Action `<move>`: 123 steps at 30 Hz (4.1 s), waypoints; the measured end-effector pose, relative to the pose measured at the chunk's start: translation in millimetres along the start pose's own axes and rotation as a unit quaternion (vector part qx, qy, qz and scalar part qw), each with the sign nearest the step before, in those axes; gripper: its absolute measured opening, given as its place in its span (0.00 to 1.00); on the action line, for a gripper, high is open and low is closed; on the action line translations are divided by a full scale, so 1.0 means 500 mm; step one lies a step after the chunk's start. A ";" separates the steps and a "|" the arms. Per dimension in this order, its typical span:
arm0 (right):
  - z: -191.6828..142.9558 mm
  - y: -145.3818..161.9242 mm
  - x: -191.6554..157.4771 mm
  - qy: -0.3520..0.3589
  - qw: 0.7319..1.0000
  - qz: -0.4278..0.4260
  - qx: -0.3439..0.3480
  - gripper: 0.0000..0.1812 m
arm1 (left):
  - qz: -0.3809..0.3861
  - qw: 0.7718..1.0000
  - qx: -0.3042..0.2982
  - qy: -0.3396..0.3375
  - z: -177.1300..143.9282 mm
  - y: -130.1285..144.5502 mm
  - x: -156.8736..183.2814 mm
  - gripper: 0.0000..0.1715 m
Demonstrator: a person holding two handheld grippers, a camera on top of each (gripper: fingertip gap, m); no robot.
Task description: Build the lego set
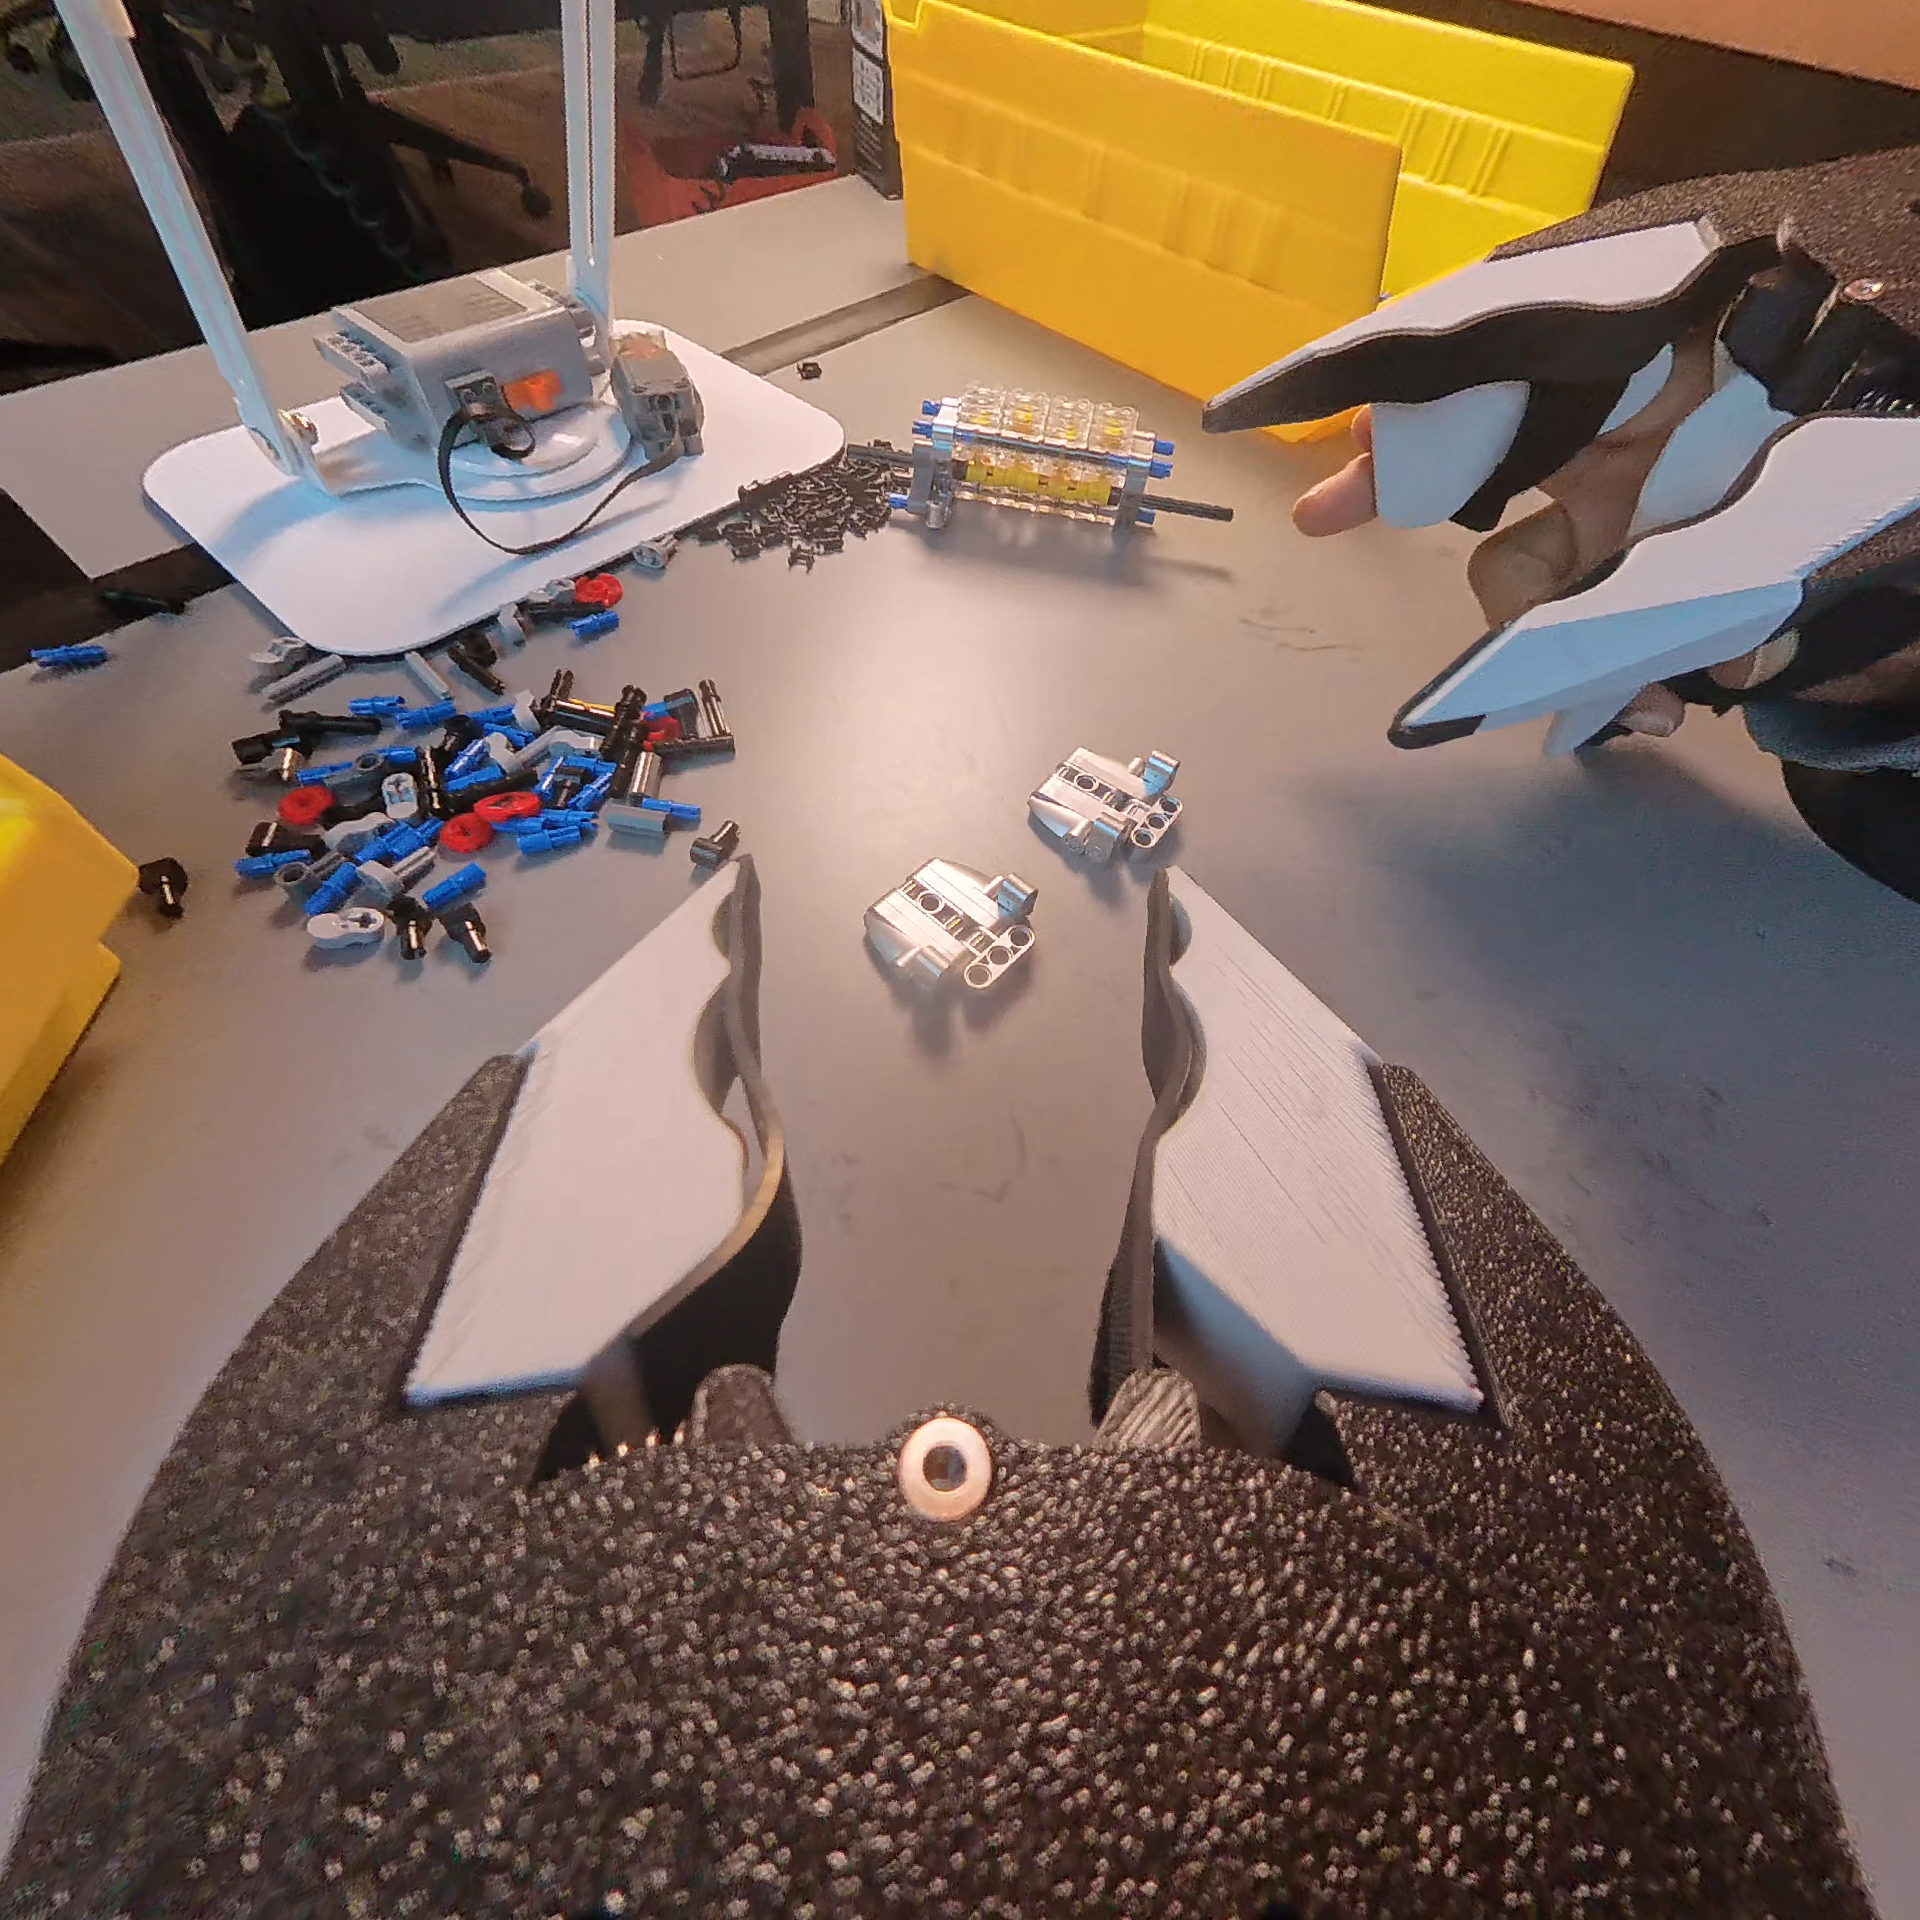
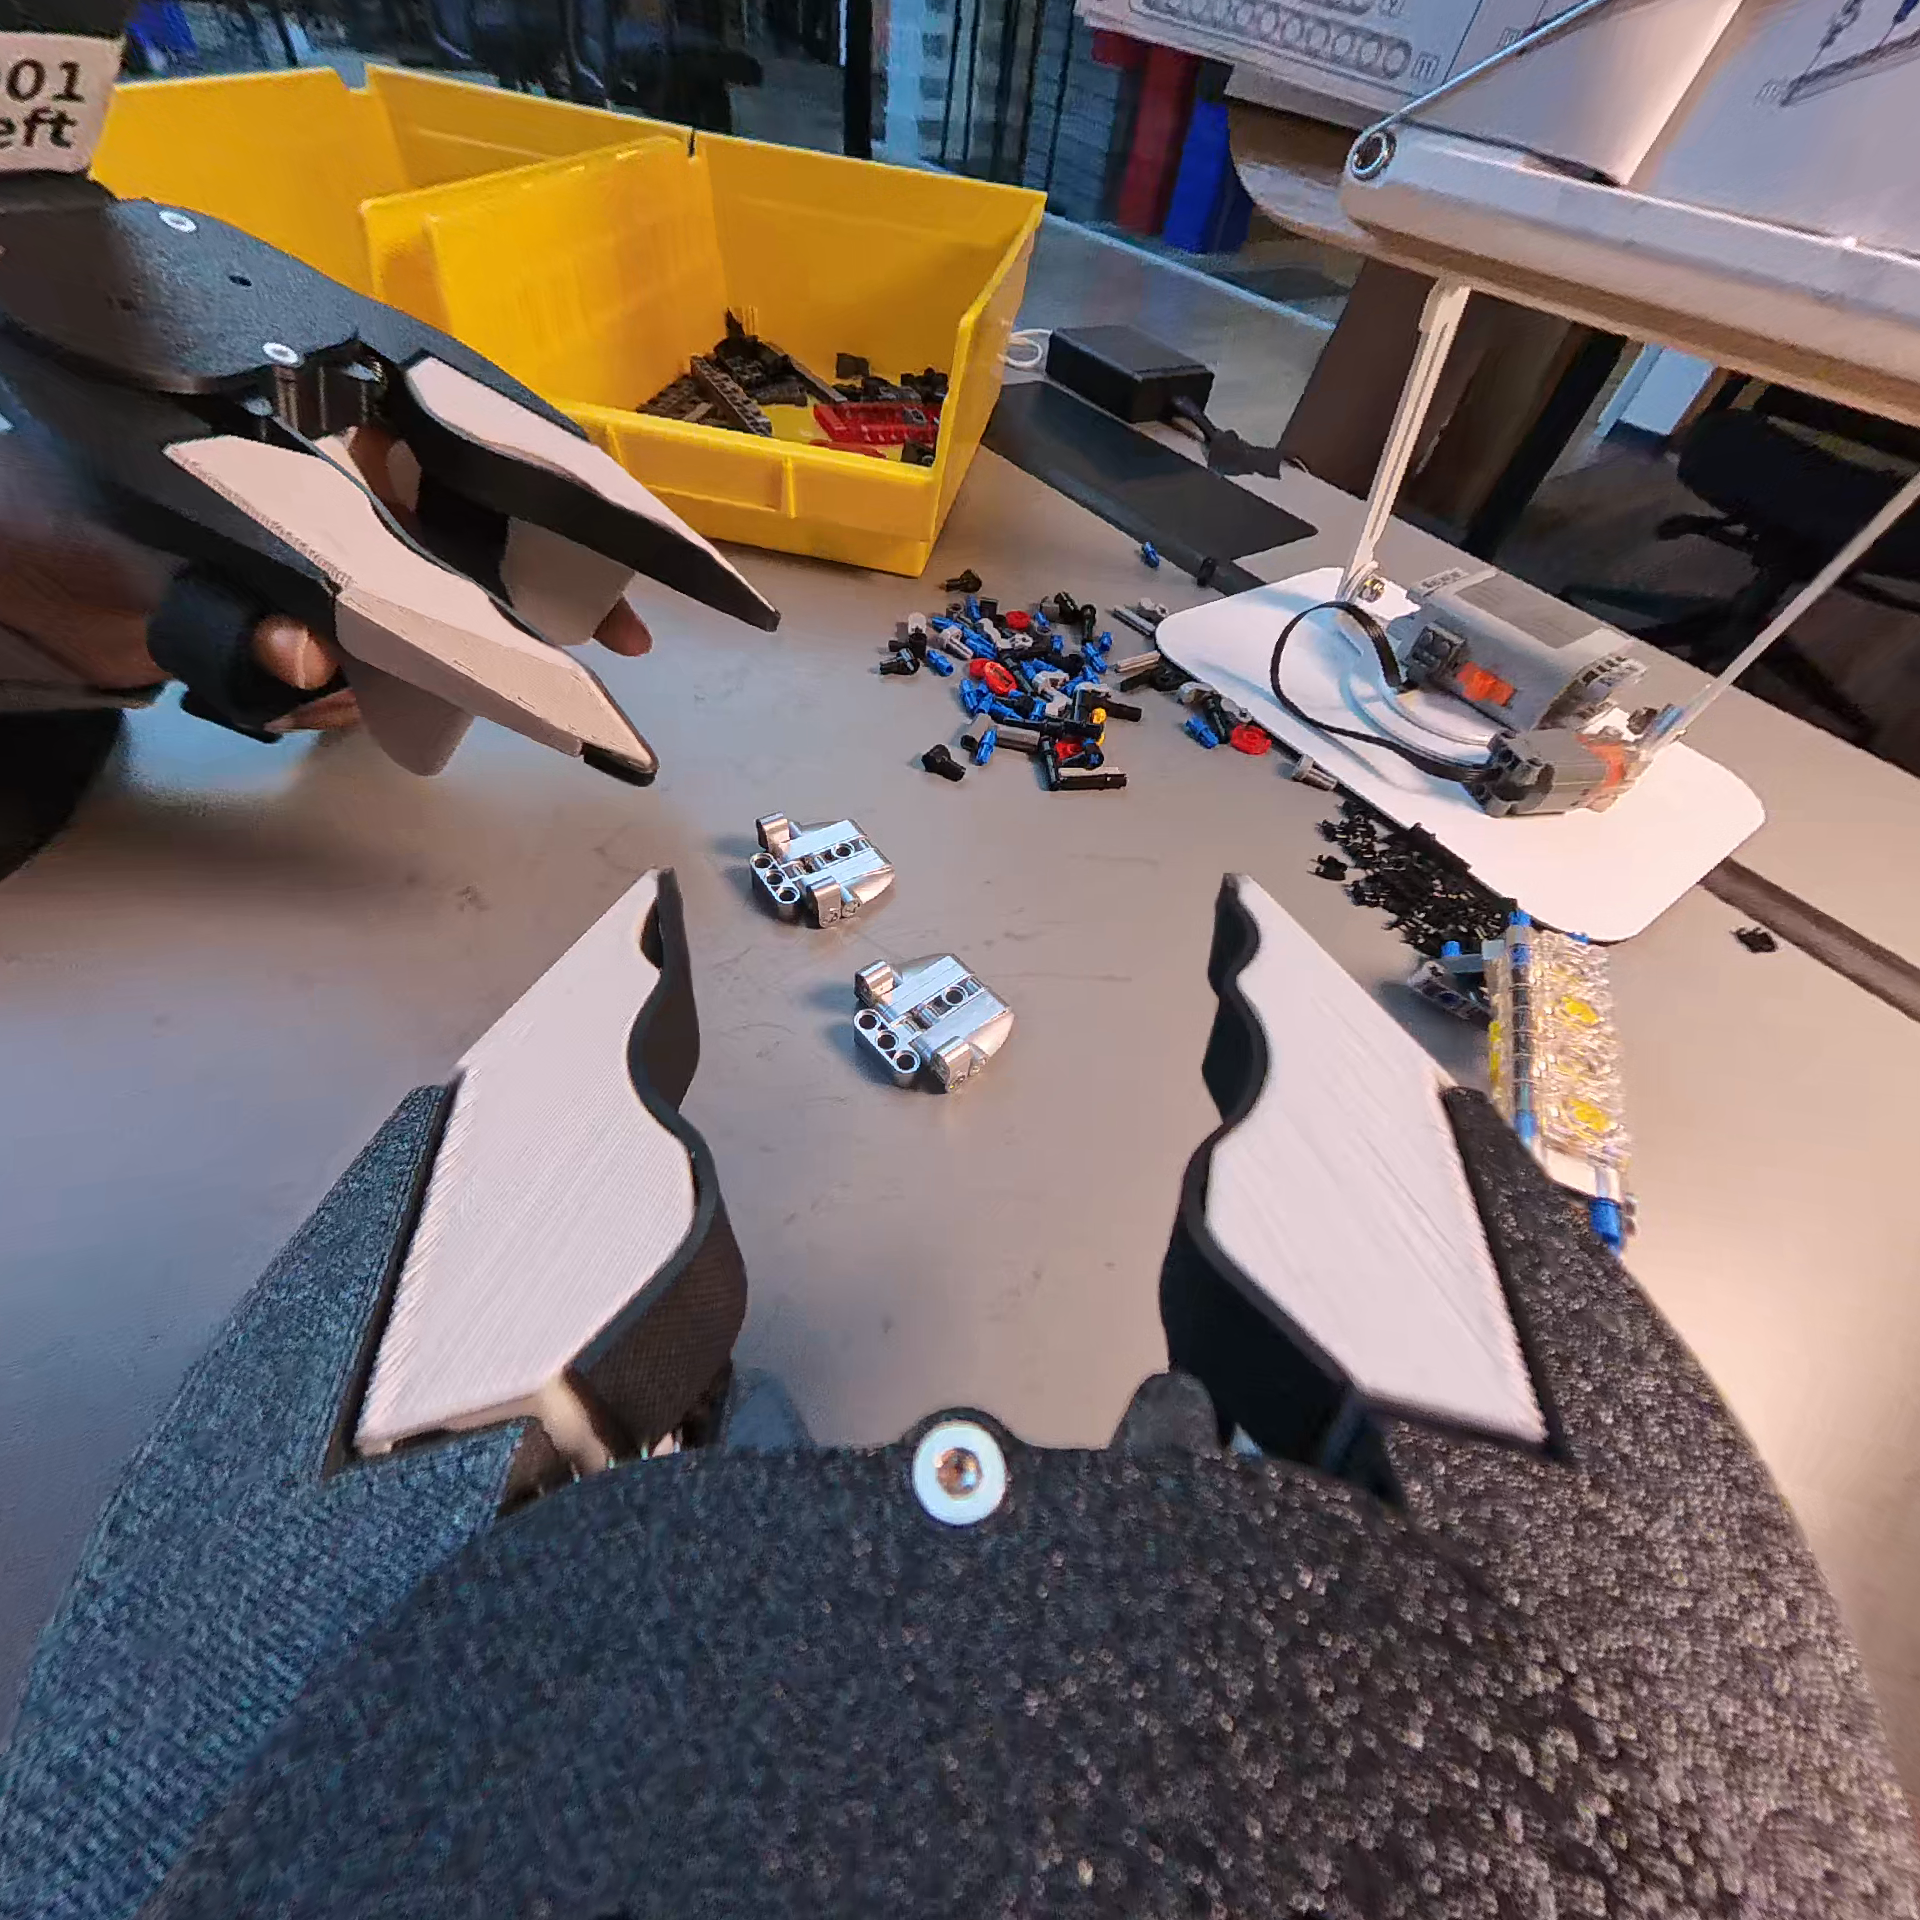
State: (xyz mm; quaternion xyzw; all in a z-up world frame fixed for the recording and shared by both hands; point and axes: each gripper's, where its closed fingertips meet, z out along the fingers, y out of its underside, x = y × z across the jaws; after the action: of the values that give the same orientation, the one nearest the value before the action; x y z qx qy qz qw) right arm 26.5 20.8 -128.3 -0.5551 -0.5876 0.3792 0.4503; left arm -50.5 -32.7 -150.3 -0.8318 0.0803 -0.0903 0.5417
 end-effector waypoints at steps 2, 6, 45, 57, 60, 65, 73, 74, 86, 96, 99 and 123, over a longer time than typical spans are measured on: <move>-0.004 -0.006 0.007 0.008 1.000 0.004 0.012 0.53 | 0.011 1.000 0.020 -0.008 -0.002 -0.012 0.001 0.38; -0.005 -0.011 0.008 0.010 1.000 0.002 0.019 0.53 | 0.035 0.998 0.043 -0.021 -0.006 -0.028 0.003 0.32; 0.215 -0.361 0.301 0.169 0.972 -0.108 0.119 0.02 | 0.005 0.978 0.155 -0.137 -0.052 -0.096 -0.091 0.16; 0.261 -0.326 0.366 0.200 0.972 -0.072 0.097 0.01 | 0.001 0.988 0.125 -0.091 -0.020 -0.070 -0.057 0.14; 0.252 -0.326 0.367 0.193 0.973 -0.073 0.098 0.03 | 0.014 0.989 0.118 -0.092 -0.016 -0.066 -0.051 0.14; 0.282 -0.304 0.373 0.183 0.977 -0.099 0.044 0.03 | 0.028 0.990 0.104 -0.095 -0.008 -0.057 -0.049 0.14; 0.235 -0.316 0.350 0.156 0.983 -0.060 0.078 0.05 | 0.043 0.988 0.098 -0.107 -0.009 -0.052 -0.052 0.13; 0.216 -0.324 0.336 0.143 0.984 -0.045 0.100 0.05 | 0.042 0.988 0.099 -0.109 -0.010 -0.052 -0.053 0.13; 0.004 -0.195 0.116 0.035 0.986 0.045 0.154 0.07 | 0.036 0.978 0.151 -0.138 -0.020 -0.126 -0.088 0.10; -0.026 -0.098 0.116 0.073 0.980 0.044 0.178 0.07 | 0.055 0.944 0.263 -0.193 0.038 -0.446 -0.198 0.00; -0.018 -0.091 0.100 0.063 0.984 0.012 0.169 0.07 | 0.059 0.937 0.266 -0.220 0.062 -0.507 -0.251 0.00; -0.008 -0.082 0.068 0.026 0.988 -0.021 0.151 0.07 | 0.066 0.950 0.195 -0.233 0.101 -0.460 -0.319 0.00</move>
State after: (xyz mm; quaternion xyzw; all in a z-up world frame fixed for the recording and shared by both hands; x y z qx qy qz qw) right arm 18.2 50.6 -84.7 -0.4781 -0.5234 0.4394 0.5516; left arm -185.3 140.9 30.2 -0.7005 -0.0130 0.1280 0.7019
